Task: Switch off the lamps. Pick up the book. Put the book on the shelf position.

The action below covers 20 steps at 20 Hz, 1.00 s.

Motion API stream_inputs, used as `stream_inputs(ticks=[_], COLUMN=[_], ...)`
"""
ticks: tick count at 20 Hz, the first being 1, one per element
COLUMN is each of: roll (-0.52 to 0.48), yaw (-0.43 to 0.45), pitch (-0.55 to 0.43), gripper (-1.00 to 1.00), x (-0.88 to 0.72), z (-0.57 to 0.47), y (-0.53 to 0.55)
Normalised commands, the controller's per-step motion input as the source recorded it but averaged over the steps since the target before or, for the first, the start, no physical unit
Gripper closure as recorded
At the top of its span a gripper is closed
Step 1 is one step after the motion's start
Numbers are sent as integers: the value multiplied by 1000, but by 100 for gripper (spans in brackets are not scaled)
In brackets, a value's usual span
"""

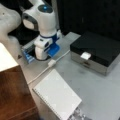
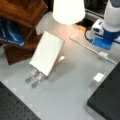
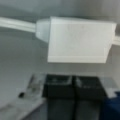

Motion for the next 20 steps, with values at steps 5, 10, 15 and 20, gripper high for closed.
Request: stream_inputs(ticks=[5,10,15,20], roll=[99,117,106,67], yaw=[-144,-133,-145,-156], pitch=[-218,-173,-164,-178], gripper=[100,100,100,100], x=[-293,-289,-270,-265], z=[-293,-262,-269,-258], y=[69,53,47,62])
